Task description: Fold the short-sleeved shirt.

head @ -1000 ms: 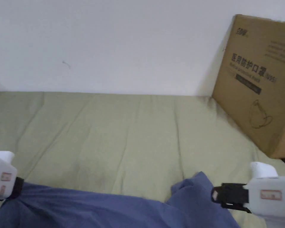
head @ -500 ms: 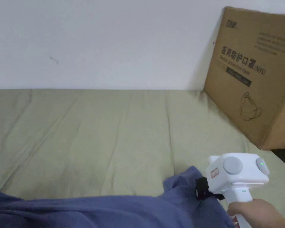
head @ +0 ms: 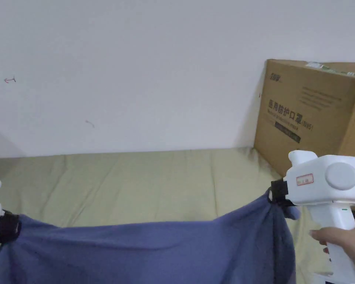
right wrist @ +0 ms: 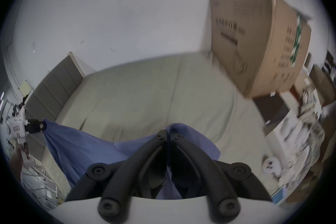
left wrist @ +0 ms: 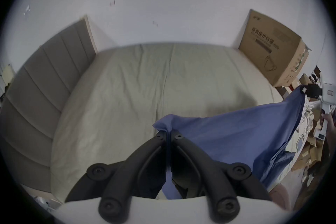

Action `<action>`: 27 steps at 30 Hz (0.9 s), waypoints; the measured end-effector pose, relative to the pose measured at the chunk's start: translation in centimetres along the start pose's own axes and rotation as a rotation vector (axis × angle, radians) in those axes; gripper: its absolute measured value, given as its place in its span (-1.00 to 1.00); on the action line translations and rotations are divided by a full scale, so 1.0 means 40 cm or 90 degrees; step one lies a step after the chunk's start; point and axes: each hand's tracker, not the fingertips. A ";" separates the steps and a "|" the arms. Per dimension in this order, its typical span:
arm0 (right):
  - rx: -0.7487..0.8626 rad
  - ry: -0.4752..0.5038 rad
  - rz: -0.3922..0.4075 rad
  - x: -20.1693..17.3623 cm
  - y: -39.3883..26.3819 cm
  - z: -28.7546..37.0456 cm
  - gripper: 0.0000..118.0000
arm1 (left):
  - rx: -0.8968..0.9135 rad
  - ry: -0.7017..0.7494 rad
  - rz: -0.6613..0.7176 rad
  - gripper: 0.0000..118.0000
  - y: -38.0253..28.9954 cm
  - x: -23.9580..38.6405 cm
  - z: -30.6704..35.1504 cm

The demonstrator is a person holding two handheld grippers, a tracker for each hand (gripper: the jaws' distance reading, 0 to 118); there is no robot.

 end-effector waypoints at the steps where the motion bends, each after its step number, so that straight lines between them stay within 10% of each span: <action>1: 0.015 0.000 -0.001 -0.018 0.021 0.053 -0.96 | 0.022 -0.002 -0.001 -0.96 0.022 0.005 0.045; 14: 0.188 -0.010 -0.049 -0.075 0.439 0.383 -0.97 | 0.205 0.010 -0.003 -0.96 0.356 0.040 0.392; 27: 0.322 -0.103 -0.003 -0.131 0.835 0.261 -0.97 | 0.309 0.079 0.037 -0.96 0.735 0.042 0.199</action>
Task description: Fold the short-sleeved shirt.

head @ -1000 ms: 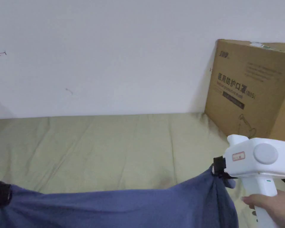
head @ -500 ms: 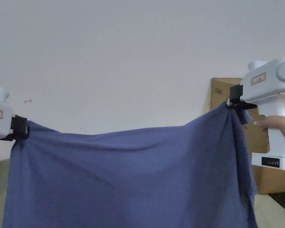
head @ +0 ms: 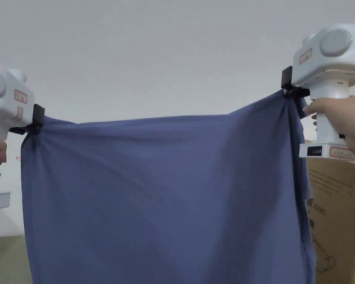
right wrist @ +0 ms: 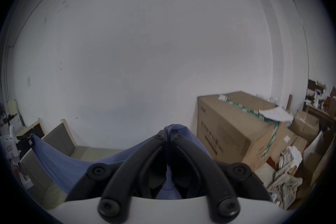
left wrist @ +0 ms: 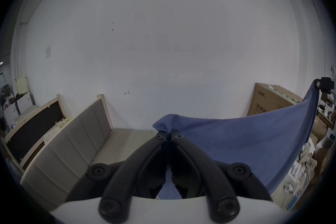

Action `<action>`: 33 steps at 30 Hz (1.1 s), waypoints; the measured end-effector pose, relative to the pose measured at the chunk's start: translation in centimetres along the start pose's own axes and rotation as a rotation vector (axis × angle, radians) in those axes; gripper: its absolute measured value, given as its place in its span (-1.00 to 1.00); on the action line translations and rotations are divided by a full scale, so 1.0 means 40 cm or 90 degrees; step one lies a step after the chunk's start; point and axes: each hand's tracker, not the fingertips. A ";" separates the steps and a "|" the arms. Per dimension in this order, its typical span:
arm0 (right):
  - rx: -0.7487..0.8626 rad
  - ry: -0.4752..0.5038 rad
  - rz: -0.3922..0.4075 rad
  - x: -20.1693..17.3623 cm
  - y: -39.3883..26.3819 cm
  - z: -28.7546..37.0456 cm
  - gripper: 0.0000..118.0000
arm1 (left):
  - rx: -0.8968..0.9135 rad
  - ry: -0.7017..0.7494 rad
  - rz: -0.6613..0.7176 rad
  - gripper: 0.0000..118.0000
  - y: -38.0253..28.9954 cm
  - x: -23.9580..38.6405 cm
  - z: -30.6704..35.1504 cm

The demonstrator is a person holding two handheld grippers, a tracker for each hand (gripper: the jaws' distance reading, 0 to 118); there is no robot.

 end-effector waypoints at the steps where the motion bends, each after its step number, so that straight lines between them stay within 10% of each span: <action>1: 0.013 -0.004 0.008 -0.009 0.013 -0.014 -0.96 | 0.019 0.008 0.006 -0.96 0.011 0.006 -0.022; 13: 0.116 -0.084 0.069 -0.028 -0.221 -0.068 -0.96 | 0.106 0.042 -0.016 -0.96 -0.162 0.068 -0.116; 25: -0.446 0.050 0.102 0.135 -1.315 0.151 -0.96 | -0.388 -0.076 0.052 -0.96 -1.187 0.041 0.042; 33: -0.598 0.087 0.079 0.319 -1.499 0.531 -0.96 | -0.460 -0.081 0.023 -0.96 -1.371 -0.092 0.393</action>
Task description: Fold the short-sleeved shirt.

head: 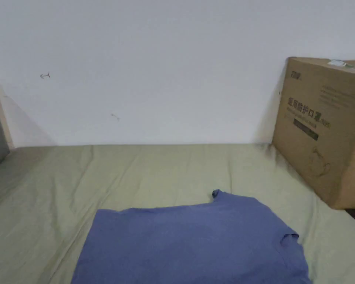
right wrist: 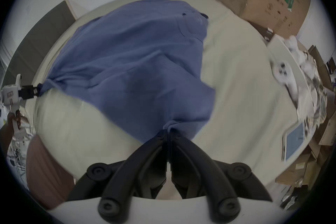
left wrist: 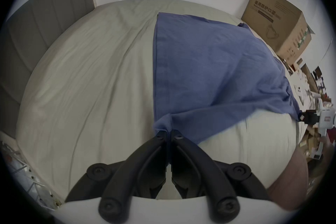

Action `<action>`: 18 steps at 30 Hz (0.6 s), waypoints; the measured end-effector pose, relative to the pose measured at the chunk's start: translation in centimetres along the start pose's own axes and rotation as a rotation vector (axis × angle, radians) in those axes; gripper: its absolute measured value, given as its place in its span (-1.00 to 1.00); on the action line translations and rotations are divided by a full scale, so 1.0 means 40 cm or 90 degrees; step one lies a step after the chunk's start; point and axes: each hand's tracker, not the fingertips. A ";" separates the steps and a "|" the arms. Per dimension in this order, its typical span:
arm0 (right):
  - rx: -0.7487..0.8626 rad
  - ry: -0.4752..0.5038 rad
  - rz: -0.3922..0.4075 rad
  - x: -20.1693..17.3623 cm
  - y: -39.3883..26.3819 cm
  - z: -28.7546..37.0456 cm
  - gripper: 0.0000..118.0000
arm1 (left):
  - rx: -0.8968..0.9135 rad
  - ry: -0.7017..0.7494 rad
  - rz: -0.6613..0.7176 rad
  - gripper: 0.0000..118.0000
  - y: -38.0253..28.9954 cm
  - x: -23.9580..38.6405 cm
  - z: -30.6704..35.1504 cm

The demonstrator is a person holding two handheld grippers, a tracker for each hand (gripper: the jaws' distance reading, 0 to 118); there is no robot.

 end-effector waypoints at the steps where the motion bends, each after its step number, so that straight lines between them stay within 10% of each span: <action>1: -0.002 0.000 -0.002 0.014 -0.029 0.023 -0.97 | -0.001 -0.001 -0.002 -0.96 -0.022 -0.014 0.027; 13: -0.117 0.018 -0.015 0.028 -0.078 0.067 -0.95 | -0.081 -0.033 -0.050 -0.87 -0.156 -0.055 0.110; 16: -0.098 -0.015 -0.033 0.012 -0.058 0.088 0.59 | -0.107 -0.029 0.011 0.73 -0.137 -0.078 0.122; 18: -0.062 0.004 -0.026 -0.001 -0.038 0.141 0.70 | -0.075 -0.069 0.034 0.79 -0.121 -0.092 0.170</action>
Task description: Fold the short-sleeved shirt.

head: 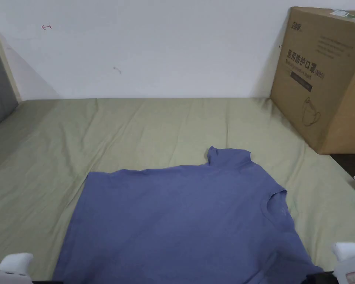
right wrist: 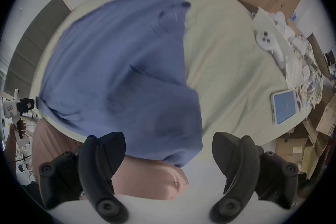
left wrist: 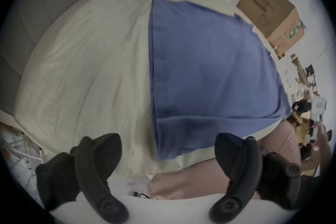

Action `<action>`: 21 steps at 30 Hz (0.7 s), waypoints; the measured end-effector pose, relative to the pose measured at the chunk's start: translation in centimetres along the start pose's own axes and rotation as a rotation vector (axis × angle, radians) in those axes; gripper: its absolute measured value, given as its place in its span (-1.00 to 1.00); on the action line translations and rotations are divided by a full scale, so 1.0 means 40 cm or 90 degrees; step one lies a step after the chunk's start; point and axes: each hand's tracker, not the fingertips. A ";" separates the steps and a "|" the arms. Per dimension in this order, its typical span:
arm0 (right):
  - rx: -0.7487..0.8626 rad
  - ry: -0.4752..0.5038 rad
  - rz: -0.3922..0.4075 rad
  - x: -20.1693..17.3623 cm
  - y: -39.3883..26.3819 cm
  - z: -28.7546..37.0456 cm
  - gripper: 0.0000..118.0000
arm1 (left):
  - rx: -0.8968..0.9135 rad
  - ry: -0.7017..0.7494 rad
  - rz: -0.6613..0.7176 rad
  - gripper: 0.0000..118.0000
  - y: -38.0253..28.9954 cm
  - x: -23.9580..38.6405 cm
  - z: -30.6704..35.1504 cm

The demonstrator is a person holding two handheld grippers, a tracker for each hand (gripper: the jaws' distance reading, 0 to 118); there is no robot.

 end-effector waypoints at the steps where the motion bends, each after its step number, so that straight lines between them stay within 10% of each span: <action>1: 0.012 0.011 0.003 -0.010 0.008 0.028 0.70 | 0.013 -0.009 0.006 0.79 0.008 0.003 0.026; 7: 0.292 0.085 -0.029 -0.125 0.023 0.265 0.67 | 0.277 -0.037 0.034 0.74 0.038 0.125 0.257; 9: 0.482 0.092 -0.041 -0.171 -0.021 0.342 0.27 | 0.429 -0.018 0.020 0.25 0.011 0.184 0.327; 11: 0.653 0.075 -0.039 -0.228 -0.073 0.403 -0.93 | 0.576 0.033 -0.002 -0.90 -0.031 0.265 0.388; 14: 0.700 0.026 -0.086 -0.271 -0.075 0.441 -0.97 | 0.659 0.089 -0.007 -1.00 -0.062 0.303 0.416; 16: 0.659 0.149 -0.072 -0.254 -0.052 0.456 -0.97 | 0.615 0.027 -0.018 -1.00 -0.059 0.287 0.437; 21: 0.592 0.117 -0.057 -0.249 -0.056 0.465 -0.97 | 0.189 0.075 0.012 -1.00 0.051 0.190 0.346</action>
